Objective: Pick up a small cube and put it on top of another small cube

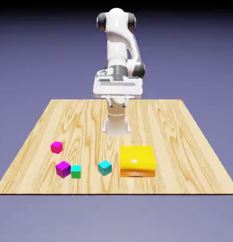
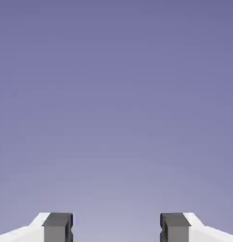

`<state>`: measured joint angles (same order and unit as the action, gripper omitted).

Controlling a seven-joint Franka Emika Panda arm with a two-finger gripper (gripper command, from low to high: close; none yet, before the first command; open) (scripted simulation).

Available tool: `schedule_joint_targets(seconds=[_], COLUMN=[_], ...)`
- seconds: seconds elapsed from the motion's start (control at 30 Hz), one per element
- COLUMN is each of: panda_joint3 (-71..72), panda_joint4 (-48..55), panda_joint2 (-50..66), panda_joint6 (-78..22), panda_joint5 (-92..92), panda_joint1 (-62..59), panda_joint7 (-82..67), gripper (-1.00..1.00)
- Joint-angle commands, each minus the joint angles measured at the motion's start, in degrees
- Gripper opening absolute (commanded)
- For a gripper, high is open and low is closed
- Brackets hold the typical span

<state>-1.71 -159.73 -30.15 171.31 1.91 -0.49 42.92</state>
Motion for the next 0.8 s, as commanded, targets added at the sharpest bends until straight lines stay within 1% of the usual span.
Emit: schedule_joint_targets(seconds=[0.0,0.77], panda_joint3=[-1.4,-34.0], panda_joint4=[1.1,25.3], panda_joint2=[2.1,49.8], panda_joint6=[-2.2,-53.8], panda_joint5=[1.6,38.1], panda_joint1=[-1.0,-23.5], panda_joint7=[0.4,9.2], gripper=[0.00,0.00])
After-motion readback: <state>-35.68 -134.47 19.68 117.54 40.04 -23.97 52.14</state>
